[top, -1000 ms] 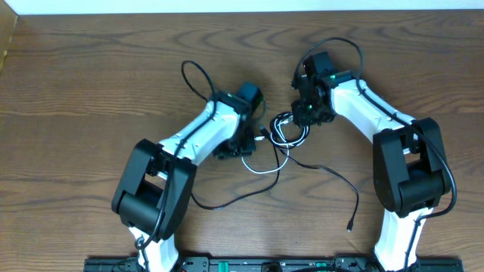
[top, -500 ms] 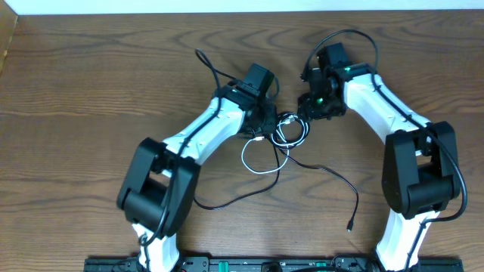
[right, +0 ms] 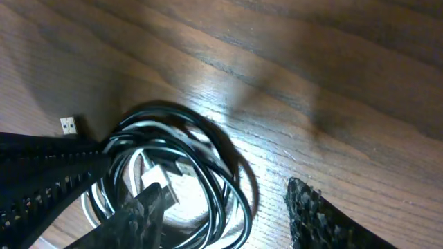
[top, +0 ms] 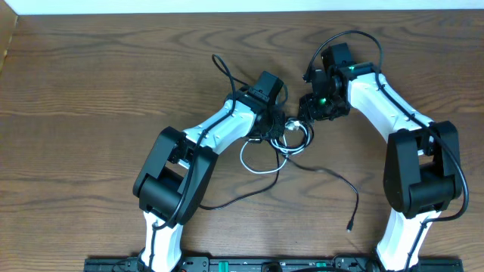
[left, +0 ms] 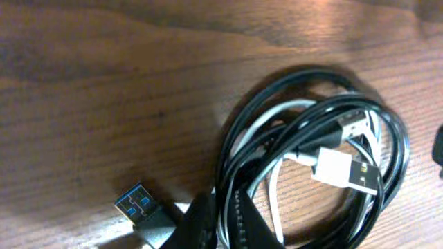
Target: Untangle cables
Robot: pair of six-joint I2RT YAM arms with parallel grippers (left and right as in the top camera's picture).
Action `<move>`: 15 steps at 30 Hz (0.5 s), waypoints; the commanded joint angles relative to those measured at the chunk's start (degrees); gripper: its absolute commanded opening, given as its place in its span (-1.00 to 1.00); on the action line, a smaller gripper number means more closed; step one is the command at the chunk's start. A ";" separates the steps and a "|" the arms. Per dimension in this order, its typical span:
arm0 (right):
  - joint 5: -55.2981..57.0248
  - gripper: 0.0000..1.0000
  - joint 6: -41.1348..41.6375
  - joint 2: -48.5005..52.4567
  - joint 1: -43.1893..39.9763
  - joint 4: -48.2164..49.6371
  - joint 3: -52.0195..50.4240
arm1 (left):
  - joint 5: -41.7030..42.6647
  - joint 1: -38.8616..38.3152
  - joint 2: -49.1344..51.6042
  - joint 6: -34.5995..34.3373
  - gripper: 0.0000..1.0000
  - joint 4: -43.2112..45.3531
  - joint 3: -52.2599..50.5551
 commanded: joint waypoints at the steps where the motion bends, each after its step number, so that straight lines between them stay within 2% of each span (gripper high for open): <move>1: -1.40 0.08 -0.92 -1.22 0.07 -0.35 0.76 | 0.20 0.09 -0.33 6.25 -0.85 -0.57 0.24; 6: -14.29 0.13 -8.02 -1.25 -0.50 -1.18 0.79 | 0.17 0.09 -5.88 11.47 -0.85 -0.57 0.33; 15: -32.15 0.13 -9.62 -1.25 -5.31 -1.03 0.79 | 0.15 0.09 -13.88 14.01 -0.85 -0.59 0.33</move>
